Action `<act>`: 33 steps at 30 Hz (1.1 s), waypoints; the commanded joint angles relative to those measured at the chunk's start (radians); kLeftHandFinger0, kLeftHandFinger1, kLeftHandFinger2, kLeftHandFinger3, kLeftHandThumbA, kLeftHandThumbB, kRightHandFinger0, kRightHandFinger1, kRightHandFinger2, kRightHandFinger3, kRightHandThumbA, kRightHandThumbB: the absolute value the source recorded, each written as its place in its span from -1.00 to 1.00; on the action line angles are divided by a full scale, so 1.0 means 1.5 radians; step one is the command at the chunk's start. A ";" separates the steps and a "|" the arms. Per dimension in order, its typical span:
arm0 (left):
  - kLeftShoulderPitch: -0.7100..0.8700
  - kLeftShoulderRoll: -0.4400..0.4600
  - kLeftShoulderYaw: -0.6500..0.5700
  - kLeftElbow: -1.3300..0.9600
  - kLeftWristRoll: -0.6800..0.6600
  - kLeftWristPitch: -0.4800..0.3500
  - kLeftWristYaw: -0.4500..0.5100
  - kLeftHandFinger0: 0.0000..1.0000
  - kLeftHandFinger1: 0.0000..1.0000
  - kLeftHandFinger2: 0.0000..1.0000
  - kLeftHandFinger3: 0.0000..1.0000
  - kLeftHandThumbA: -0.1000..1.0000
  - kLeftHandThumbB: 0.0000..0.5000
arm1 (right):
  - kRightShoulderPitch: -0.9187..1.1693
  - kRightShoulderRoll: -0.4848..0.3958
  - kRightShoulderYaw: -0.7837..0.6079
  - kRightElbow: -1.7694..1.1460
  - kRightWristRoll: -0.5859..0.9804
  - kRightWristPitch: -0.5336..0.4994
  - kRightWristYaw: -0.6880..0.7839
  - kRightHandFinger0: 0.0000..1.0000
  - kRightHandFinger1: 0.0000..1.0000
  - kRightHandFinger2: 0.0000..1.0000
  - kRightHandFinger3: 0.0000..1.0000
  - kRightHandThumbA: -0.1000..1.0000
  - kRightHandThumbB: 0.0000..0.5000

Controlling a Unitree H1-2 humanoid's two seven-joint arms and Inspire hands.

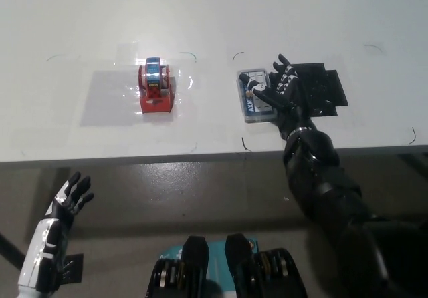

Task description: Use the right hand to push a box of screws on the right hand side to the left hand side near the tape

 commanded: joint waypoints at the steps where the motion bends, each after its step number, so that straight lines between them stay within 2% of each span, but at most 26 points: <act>1: -0.006 0.012 0.005 -0.020 0.000 -0.025 -0.007 1.00 1.00 1.00 1.00 1.00 -0.64 | -0.028 0.039 0.008 -0.003 0.004 0.014 0.007 1.00 1.00 1.00 1.00 1.00 -0.29; 11: -0.010 0.013 0.006 -0.029 -0.007 -0.020 -0.009 1.00 1.00 1.00 1.00 1.00 -0.65 | -0.044 0.060 0.026 -0.001 -0.004 0.018 -0.005 1.00 1.00 1.00 1.00 1.00 -0.22; 14: -0.012 0.015 0.004 -0.028 -0.013 -0.027 -0.013 1.00 1.00 1.00 1.00 1.00 -0.74 | -0.047 0.066 0.024 -0.002 0.000 0.015 -0.006 1.00 1.00 1.00 1.00 1.00 -0.23; 22: -0.016 0.015 0.004 -0.034 -0.035 -0.025 -0.017 1.00 1.00 1.00 1.00 1.00 -0.68 | -0.052 0.085 0.019 0.000 0.006 0.023 -0.012 1.00 1.00 1.00 1.00 1.00 -0.05; 33: -0.022 0.017 0.008 -0.043 -0.043 -0.028 -0.022 1.00 1.00 1.00 1.00 1.00 -0.80 | -0.070 0.109 -0.025 0.001 0.048 0.024 -0.052 1.00 1.00 1.00 1.00 1.00 -0.09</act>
